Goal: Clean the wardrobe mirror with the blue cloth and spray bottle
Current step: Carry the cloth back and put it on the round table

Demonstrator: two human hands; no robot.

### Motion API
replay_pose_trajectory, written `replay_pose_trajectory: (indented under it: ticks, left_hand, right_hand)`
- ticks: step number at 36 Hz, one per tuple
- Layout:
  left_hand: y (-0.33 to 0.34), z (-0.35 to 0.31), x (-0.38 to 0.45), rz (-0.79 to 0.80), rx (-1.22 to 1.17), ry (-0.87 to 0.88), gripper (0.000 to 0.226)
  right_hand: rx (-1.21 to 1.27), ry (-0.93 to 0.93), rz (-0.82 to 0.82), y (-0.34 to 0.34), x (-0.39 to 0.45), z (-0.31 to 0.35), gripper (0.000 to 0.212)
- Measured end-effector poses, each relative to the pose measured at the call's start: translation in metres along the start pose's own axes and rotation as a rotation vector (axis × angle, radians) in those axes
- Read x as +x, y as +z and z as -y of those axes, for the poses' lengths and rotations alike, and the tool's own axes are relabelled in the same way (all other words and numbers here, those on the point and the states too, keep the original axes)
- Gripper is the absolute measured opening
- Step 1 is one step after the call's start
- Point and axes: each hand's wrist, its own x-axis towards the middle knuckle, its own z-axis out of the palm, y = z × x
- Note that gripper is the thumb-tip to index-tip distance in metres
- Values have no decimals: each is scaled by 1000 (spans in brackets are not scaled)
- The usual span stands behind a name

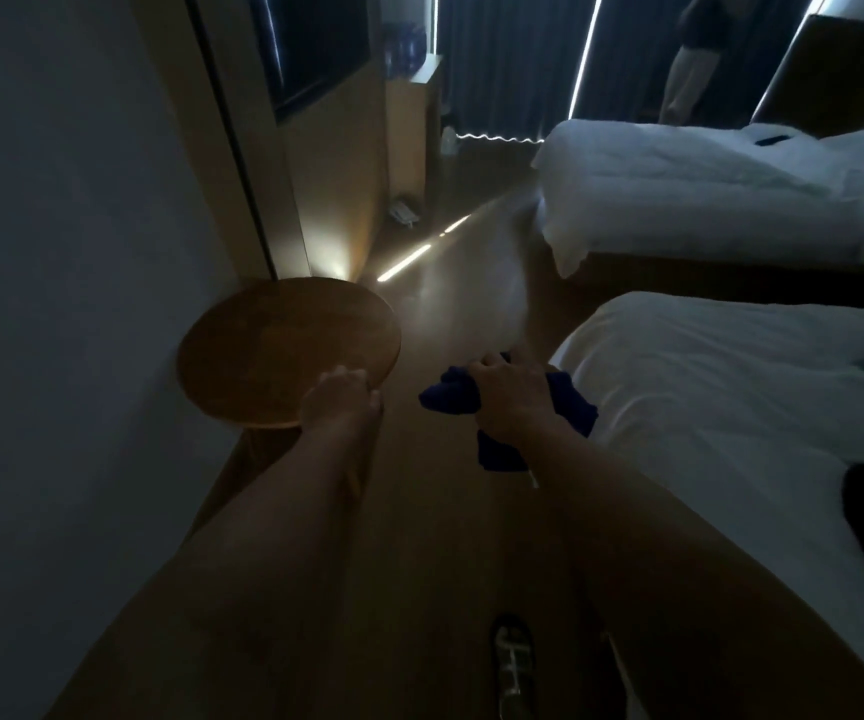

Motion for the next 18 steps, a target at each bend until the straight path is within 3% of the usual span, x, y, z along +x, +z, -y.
replay_pose_trajectory:
  ticks: [18]
  left_hand:
    - [7, -67, 188, -31, -79, -283, 32]
  right_hand:
    - [-19, -277, -10, 0, 243, -99, 40]
